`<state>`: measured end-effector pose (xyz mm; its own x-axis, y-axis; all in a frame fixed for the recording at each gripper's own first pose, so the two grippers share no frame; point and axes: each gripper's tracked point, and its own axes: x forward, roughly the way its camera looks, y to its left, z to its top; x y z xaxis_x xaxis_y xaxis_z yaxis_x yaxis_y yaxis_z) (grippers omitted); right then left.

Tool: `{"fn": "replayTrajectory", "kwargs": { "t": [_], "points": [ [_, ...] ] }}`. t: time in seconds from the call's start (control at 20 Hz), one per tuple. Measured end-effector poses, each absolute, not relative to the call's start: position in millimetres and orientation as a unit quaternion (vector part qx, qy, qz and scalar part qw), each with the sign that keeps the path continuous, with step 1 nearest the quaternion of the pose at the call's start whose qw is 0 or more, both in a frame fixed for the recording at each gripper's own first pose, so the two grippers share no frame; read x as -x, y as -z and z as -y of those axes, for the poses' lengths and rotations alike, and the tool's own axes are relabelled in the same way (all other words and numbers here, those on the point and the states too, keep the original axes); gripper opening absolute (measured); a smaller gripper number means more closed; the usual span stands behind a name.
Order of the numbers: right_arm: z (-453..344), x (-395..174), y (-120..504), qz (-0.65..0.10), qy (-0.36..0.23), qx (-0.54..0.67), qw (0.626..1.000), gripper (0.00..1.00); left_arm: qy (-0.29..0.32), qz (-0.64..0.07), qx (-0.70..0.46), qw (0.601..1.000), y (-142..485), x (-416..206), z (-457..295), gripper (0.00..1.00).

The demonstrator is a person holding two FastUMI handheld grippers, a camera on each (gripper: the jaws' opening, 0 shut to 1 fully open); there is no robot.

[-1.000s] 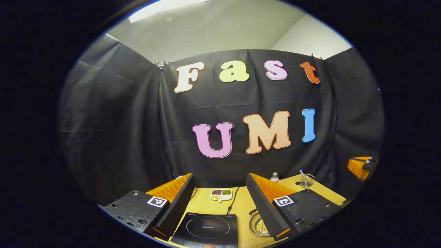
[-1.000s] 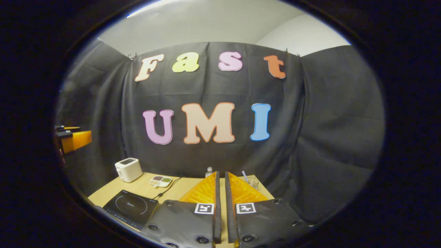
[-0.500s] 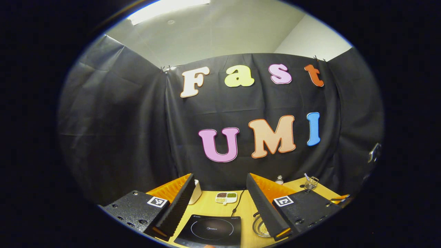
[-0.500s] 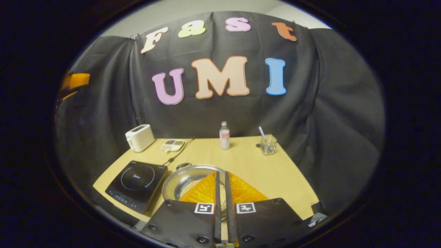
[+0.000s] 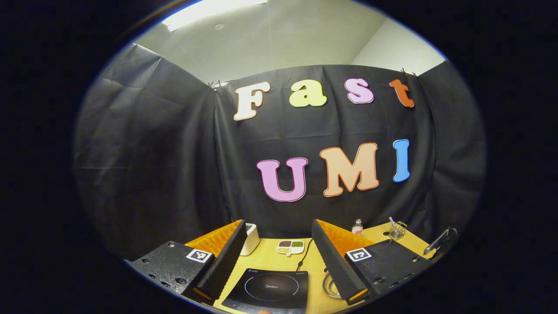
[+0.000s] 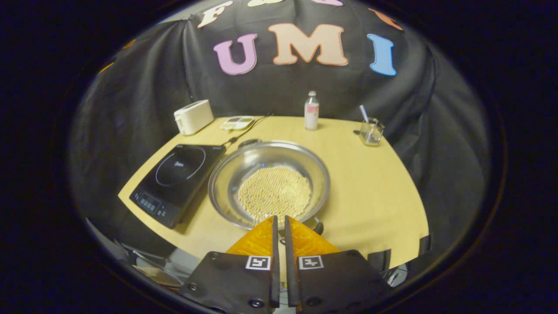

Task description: First push the handle of the pot to place it horizontally, then grasp the pot with both hands and set it on the induction cooktop.

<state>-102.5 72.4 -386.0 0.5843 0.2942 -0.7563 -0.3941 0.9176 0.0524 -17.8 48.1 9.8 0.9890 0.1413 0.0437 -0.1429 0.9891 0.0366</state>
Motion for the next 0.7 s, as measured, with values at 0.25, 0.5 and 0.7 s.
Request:
{"fn": "replayTrajectory", "kwargs": {
  "t": [0.25,0.5,0.7],
  "points": [
    [-85,116,419,-0.453,-0.228,0.075,0.859,0.00,-0.086,0.016,-0.021,0.996,-5,17,-56,0.96],
    [-75,116,441,-0.485,-0.220,0.091,0.842,0.00,-0.103,0.008,-0.017,0.994,2,18,-66,0.96],
    [-58,108,447,-0.491,-0.203,0.081,0.843,0.05,-0.119,0.002,-0.009,0.993,10,17,-76,0.96]
  ]
}}
